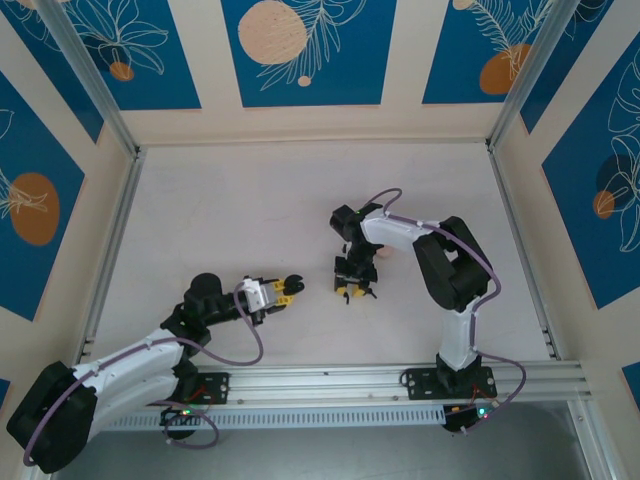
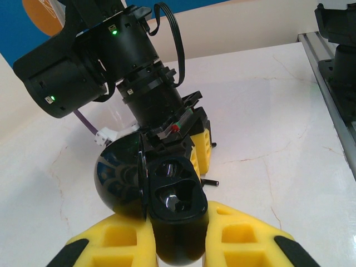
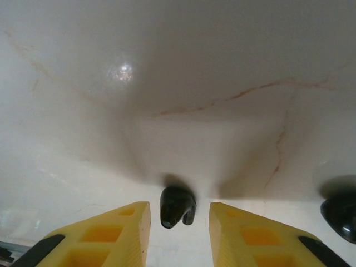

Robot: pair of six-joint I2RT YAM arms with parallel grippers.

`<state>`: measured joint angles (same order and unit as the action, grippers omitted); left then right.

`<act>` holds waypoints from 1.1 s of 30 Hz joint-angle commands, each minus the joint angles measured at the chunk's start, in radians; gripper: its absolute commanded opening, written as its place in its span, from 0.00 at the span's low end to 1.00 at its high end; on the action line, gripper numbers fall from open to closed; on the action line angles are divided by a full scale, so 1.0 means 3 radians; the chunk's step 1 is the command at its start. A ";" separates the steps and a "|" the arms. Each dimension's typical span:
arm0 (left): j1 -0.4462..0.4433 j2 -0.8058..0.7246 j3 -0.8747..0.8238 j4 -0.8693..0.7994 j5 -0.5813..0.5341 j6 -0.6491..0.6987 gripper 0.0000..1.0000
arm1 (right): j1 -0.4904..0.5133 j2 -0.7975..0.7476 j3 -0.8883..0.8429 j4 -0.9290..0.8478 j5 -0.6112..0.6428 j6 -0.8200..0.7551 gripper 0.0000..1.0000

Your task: Insert wireless bluetooth earbuds into charging case

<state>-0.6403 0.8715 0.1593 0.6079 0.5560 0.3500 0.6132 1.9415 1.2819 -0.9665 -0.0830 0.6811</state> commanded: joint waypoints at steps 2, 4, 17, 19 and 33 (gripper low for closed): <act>-0.0039 -0.0021 0.0078 -0.0007 0.0003 0.0025 0.06 | 0.0032 0.0067 -0.0014 0.0002 -0.0074 0.0001 0.32; -0.0039 -0.0019 0.0079 -0.0007 0.0000 0.0028 0.07 | 0.0034 0.0083 -0.0014 0.0015 -0.0077 0.0000 0.30; -0.0039 0.0010 0.0093 -0.0002 0.0012 0.0016 0.07 | 0.0052 0.0156 -0.0029 0.0035 -0.0036 -0.0015 0.24; -0.0039 0.0008 0.0096 -0.0004 0.0009 0.0015 0.07 | 0.0057 0.0163 -0.0039 0.0049 -0.0026 -0.0015 0.23; -0.0049 0.0233 0.0088 0.0062 -0.0077 0.0044 0.06 | 0.0135 -0.0381 -0.0186 0.0292 0.0299 0.0061 0.19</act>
<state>-0.6403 0.9165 0.1596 0.6090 0.5423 0.3500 0.6403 1.9068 1.2438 -0.9127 -0.0341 0.6819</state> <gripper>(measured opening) 0.167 0.188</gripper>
